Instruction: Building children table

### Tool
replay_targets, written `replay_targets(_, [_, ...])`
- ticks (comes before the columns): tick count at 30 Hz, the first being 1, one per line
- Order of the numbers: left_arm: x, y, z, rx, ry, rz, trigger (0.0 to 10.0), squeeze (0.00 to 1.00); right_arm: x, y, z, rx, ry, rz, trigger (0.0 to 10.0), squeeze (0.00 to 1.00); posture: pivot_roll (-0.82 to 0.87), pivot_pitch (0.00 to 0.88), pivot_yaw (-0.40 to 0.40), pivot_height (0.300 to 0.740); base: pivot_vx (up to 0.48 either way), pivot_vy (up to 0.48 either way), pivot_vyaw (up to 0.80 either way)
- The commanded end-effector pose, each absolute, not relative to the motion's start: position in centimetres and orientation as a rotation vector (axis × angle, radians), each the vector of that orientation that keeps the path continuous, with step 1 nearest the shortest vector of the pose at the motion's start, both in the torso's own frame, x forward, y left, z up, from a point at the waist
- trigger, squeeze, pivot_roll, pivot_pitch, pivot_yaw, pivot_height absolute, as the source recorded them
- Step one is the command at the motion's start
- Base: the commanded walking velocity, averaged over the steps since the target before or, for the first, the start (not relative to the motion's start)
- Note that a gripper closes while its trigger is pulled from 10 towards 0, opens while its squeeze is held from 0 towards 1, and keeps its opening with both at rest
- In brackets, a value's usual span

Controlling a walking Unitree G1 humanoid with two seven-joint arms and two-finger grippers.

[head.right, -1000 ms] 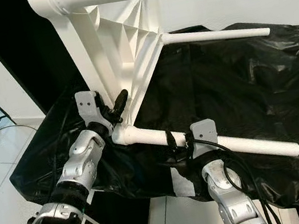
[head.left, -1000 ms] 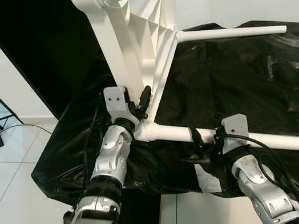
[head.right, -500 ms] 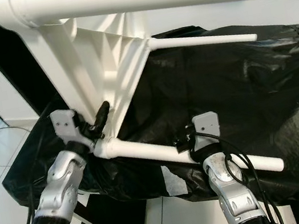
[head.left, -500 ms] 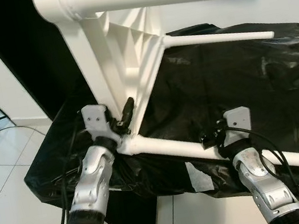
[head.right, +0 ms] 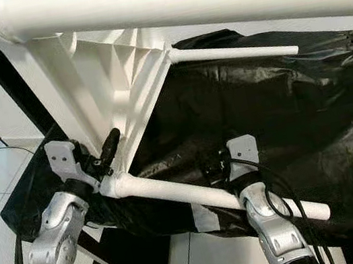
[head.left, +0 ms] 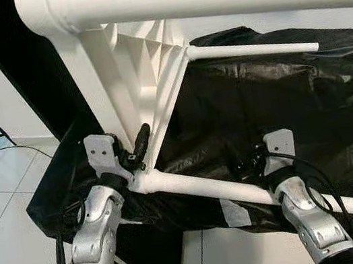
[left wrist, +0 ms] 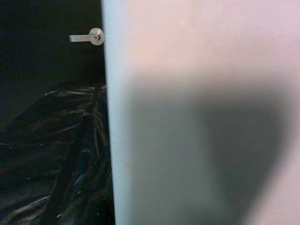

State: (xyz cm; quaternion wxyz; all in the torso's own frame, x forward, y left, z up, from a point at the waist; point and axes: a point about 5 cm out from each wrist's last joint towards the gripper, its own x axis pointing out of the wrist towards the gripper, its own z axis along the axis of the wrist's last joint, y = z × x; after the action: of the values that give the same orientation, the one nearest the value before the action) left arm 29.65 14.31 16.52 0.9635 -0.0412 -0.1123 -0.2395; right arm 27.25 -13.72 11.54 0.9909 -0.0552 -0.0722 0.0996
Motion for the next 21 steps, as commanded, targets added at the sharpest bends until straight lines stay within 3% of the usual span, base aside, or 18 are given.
replay_targets(1, [29.4,14.2,18.9,-0.071,-0.345,-0.481,10.0,0.00,26.7,-13.4,10.5,-0.104,-0.105,0.242,10.0,0.00,-0.01,0.000,0.013,0.740,0.000,0.000,0.00])
replay_targets(2, [29.3,14.2,18.9,-0.070,-0.341,-0.482,10.0,0.00,26.6,-13.3,10.6,-0.098,-0.109,0.251,10.0,0.00,-0.01,0.000,0.013,0.740,0.000,0.000,0.00])
replay_targets(3, [29.3,14.1,18.9,-0.074,-0.336,-0.492,10.0,1.00,26.6,-13.4,10.6,-0.098,-0.107,0.249,10.0,0.00,-0.01,0.000,0.014,0.740,0.000,0.000,0.00])
replay_targets(6, [29.3,13.9,18.9,-0.066,-0.324,-0.496,10.0,1.00,26.7,-13.8,10.6,-0.109,-0.103,0.237,10.0,0.00,-0.02,0.000,0.016,0.740,0.000,0.000,0.00])
replay_targets(7, [29.2,13.7,18.9,-0.052,-0.314,-0.507,10.0,0.00,26.8,-14.1,10.7,-0.123,-0.105,0.228,10.0,0.00,-0.02,0.000,0.018,0.740,0.000,0.000,0.00])
replay_targets(18, [28.4,13.7,18.8,-0.007,-0.264,-0.585,10.0,0.00,26.9,-15.0,11.0,-0.115,-0.118,0.226,10.0,0.00,-0.01,0.000,0.020,0.740,0.000,0.000,0.00])
replay_targets(21, [27.0,14.1,18.6,-0.016,-0.170,-0.718,10.0,0.00,26.7,-15.1,11.8,-0.090,-0.137,0.273,10.0,0.00,-0.01,0.000,0.017,0.740,0.000,0.000,0.00])
